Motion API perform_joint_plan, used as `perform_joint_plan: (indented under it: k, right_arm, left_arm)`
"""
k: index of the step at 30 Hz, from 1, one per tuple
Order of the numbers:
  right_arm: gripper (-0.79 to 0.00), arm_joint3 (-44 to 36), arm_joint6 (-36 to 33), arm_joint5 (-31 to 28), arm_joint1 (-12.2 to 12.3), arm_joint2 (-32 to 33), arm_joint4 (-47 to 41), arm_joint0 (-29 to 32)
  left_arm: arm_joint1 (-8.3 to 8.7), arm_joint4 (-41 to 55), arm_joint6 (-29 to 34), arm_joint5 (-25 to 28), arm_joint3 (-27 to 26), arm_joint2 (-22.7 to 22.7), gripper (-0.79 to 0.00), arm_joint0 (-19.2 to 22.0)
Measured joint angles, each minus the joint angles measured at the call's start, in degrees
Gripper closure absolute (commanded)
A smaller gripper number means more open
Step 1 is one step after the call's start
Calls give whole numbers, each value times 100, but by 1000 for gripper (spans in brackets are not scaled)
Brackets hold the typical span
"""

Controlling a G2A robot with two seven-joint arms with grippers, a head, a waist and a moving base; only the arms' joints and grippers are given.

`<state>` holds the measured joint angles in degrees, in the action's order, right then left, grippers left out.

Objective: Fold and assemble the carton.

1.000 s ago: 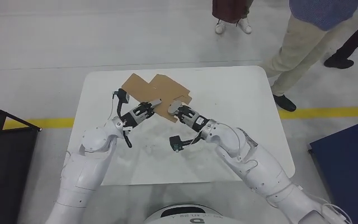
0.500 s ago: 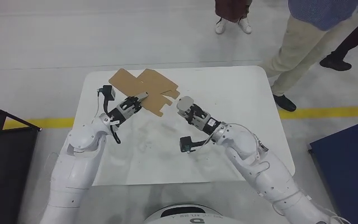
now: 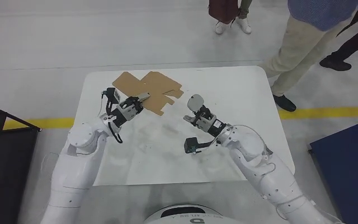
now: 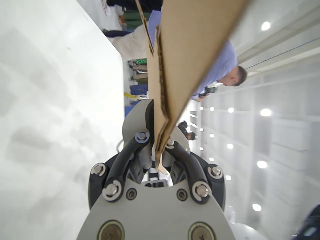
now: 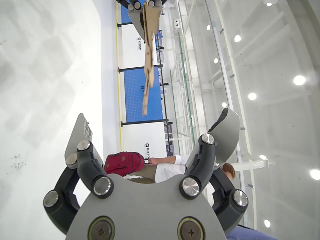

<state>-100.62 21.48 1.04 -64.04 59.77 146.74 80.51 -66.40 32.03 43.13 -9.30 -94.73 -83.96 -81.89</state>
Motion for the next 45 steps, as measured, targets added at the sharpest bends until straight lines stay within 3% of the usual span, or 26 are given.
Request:
perform_joint_plan:
  k: [6,10,12,20,22,24,26,29,36,40,45]
  right_arm:
    - [-785,70,401,270,12,241,-724,137]
    - [-785,138,644,318,23,387,-1129,240]
    - [-785,158,704,279,25,423,-1310,267]
    - [-785,156,701,277,25,421,-1305,264]
    - [-785,156,701,277,24,421,-1305,264]
    - [-785,156,701,277,24,421,-1305,264]
    - [-785,156,701,277,24,421,-1305,264]
    - [-785,156,701,277,24,421,-1305,264]
    - [-785,156,701,277,24,421,-1305,264]
    - [-785,156,701,277,24,421,-1305,264]
    - [-785,156,701,277,24,421,-1305,264]
  left_arm:
    - [-10,2213,506,-2009,418,-231,0,283]
    - [4,3282,477,-3367,654,-322,0,503]
    - [6,3347,452,-3578,658,-331,0,521]
    - [3,3317,462,-3402,656,-324,0,510]
    - [-39,3564,621,-3651,804,-241,0,478]
    - [-87,4381,576,-4347,1022,-115,0,562]
    - [-87,5501,253,-4802,1089,157,0,614]
    - [40,7547,-267,-4886,1007,747,0,694]
    - [668,11502,-2291,-4869,150,1776,0,914]
    - [963,13057,-3462,-4870,-73,1991,0,1025]
    - [1197,14174,-4546,-4870,-155,1894,0,1087]
